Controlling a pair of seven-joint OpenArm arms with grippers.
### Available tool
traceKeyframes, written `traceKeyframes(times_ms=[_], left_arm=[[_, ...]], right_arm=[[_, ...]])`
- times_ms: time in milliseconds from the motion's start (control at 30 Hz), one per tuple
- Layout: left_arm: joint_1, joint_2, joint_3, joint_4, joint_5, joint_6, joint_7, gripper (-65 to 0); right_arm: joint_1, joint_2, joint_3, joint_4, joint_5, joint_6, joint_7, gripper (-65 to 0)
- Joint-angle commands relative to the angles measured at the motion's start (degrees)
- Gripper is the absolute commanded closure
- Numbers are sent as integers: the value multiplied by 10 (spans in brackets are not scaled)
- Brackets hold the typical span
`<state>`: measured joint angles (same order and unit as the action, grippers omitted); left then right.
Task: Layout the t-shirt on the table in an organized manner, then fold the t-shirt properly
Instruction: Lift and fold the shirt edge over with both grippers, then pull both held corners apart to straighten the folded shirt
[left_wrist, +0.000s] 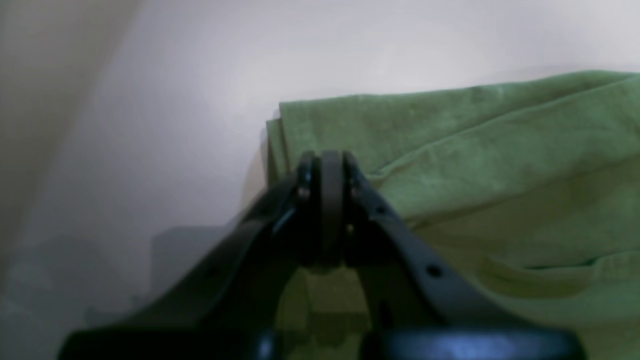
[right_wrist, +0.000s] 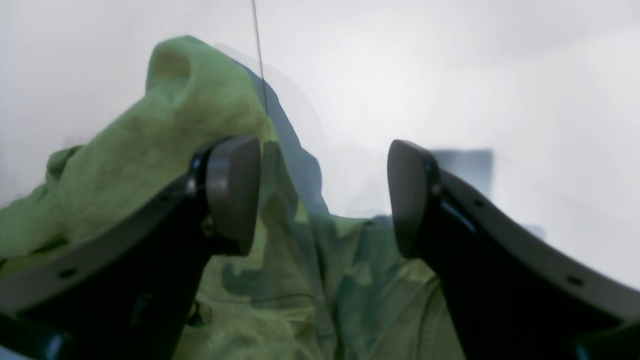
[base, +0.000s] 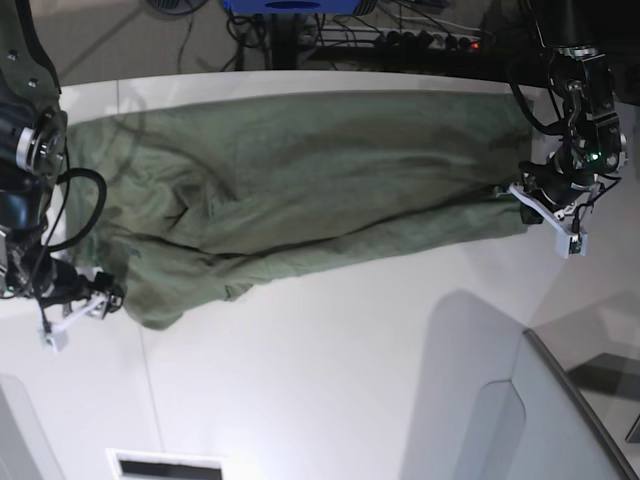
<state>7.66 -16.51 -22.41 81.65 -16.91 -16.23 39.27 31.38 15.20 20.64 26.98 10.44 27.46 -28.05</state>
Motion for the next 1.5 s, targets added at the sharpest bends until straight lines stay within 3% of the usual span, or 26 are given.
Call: traceKeyframes(times_ms=[0,400,467,600,800,933,1300,1467], left_arm=[[-6,-9,-3,9,-5,4,-11,0],[-6,-9,-4,9,-4,4,-11,0],[-5,-9,-4,9,-3,4,-11,0],[-5,-9,-4,9,-4,4,-11,0],[-5,-9,-4,9,-5,4,-11,0],[-5,-9,-3,9,-2,4,-11,0],[-11,-9,1,13,-3,4,-11,0],[-43,-14,-4,31,-1,4,-7,0]], right_arm=[[18,7,1,8,7,4,8,-363],[12,-24,3,8,7,4,8,-360],[11,-24,2,8,7,4,8,-329],[11,-24,2,12,7,4,8,-200],[11,-25,2,13,7,4,8,-165],[13,-26,1,13,7,4,8,-42],[12,-28,1,37,7,4,2,-2],[9,-29,1,135,7,4,-60,-2]])
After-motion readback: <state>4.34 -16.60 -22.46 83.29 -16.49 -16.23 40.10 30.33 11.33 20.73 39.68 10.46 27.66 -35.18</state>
